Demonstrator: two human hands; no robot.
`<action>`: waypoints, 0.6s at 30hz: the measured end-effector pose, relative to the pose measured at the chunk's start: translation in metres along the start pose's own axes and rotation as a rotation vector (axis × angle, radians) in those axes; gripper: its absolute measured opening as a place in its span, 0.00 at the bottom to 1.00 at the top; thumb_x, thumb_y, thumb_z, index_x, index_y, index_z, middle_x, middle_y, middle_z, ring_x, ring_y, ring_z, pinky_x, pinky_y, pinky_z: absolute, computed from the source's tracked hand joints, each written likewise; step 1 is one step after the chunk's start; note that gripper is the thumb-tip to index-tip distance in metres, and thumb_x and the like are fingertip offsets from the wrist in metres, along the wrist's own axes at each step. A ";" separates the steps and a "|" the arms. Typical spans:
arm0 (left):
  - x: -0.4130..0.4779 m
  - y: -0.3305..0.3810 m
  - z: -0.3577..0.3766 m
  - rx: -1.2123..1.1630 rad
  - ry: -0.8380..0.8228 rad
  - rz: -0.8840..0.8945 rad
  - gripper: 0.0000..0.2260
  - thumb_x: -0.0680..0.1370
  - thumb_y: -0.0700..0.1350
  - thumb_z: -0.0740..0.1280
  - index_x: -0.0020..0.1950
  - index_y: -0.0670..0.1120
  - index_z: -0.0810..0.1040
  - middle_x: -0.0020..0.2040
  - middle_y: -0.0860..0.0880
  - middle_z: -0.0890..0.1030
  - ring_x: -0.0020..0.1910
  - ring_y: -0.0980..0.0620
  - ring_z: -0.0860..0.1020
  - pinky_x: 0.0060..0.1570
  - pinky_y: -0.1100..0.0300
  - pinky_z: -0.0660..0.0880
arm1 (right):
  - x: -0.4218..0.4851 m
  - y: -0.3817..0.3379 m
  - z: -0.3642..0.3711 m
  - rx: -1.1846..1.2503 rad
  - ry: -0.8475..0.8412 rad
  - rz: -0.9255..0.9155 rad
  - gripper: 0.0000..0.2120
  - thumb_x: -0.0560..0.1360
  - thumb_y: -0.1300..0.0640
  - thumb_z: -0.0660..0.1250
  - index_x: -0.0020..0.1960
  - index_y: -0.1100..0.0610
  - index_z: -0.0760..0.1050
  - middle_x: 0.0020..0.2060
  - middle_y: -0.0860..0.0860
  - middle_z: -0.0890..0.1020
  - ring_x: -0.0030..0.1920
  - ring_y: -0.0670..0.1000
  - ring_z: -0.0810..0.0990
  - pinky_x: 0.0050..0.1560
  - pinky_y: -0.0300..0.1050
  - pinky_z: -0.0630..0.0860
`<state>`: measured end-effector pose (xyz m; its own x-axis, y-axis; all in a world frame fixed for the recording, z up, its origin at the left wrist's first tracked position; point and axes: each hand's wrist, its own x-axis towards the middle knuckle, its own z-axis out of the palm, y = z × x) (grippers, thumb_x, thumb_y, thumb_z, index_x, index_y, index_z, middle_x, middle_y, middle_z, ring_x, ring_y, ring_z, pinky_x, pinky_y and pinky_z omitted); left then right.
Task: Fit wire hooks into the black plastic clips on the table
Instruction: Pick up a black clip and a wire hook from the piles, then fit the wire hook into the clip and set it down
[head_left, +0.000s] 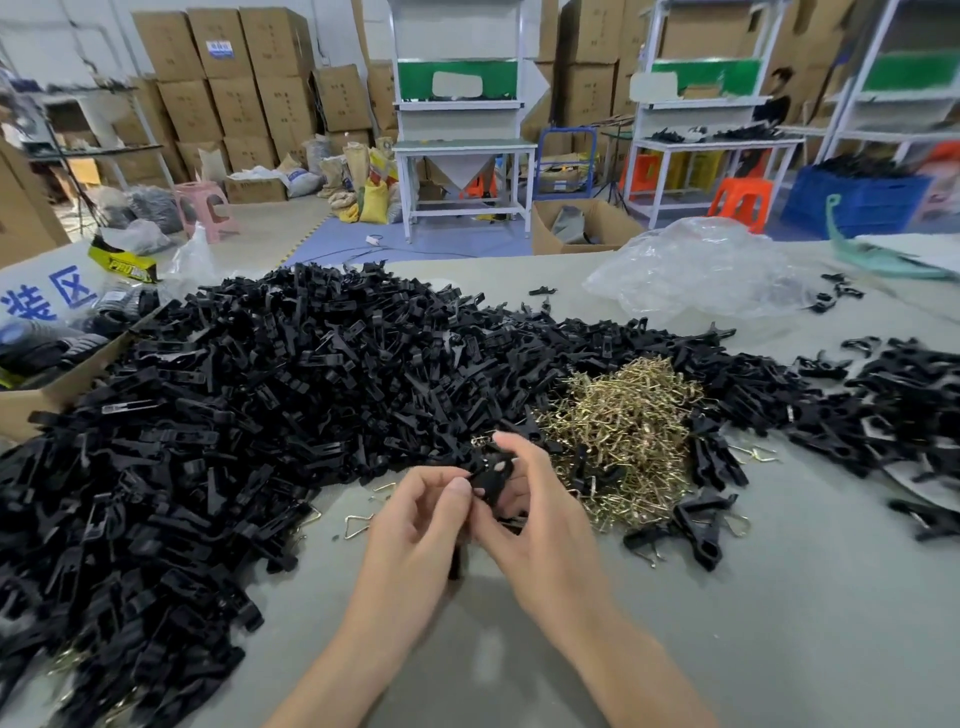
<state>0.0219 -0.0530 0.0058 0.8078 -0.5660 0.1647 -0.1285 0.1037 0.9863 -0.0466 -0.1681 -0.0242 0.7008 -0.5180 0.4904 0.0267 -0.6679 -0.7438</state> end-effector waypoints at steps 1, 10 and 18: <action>0.001 0.000 0.006 -0.002 0.000 -0.009 0.05 0.82 0.41 0.64 0.50 0.43 0.80 0.39 0.44 0.83 0.33 0.57 0.77 0.32 0.63 0.74 | -0.002 0.001 -0.003 -0.005 0.031 0.007 0.25 0.76 0.46 0.70 0.69 0.37 0.65 0.41 0.37 0.77 0.45 0.40 0.78 0.42 0.24 0.70; -0.007 0.039 0.148 -0.302 -0.296 -0.189 0.07 0.84 0.41 0.61 0.59 0.47 0.76 0.53 0.44 0.83 0.50 0.49 0.85 0.49 0.60 0.81 | 0.032 0.046 -0.159 0.388 0.673 0.438 0.34 0.77 0.49 0.72 0.77 0.51 0.60 0.43 0.46 0.84 0.41 0.44 0.84 0.43 0.33 0.78; -0.016 0.028 0.138 -0.095 -0.252 -0.056 0.09 0.83 0.41 0.62 0.57 0.50 0.79 0.48 0.50 0.84 0.47 0.49 0.84 0.47 0.58 0.81 | 0.024 0.060 -0.198 0.399 0.583 0.715 0.37 0.80 0.58 0.66 0.82 0.53 0.48 0.41 0.53 0.83 0.41 0.50 0.82 0.53 0.49 0.80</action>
<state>-0.0737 -0.1536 0.0320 0.6423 -0.7572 0.1189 -0.0229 0.1361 0.9904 -0.1695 -0.3265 0.0333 0.1905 -0.9796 -0.0644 0.0475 0.0747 -0.9961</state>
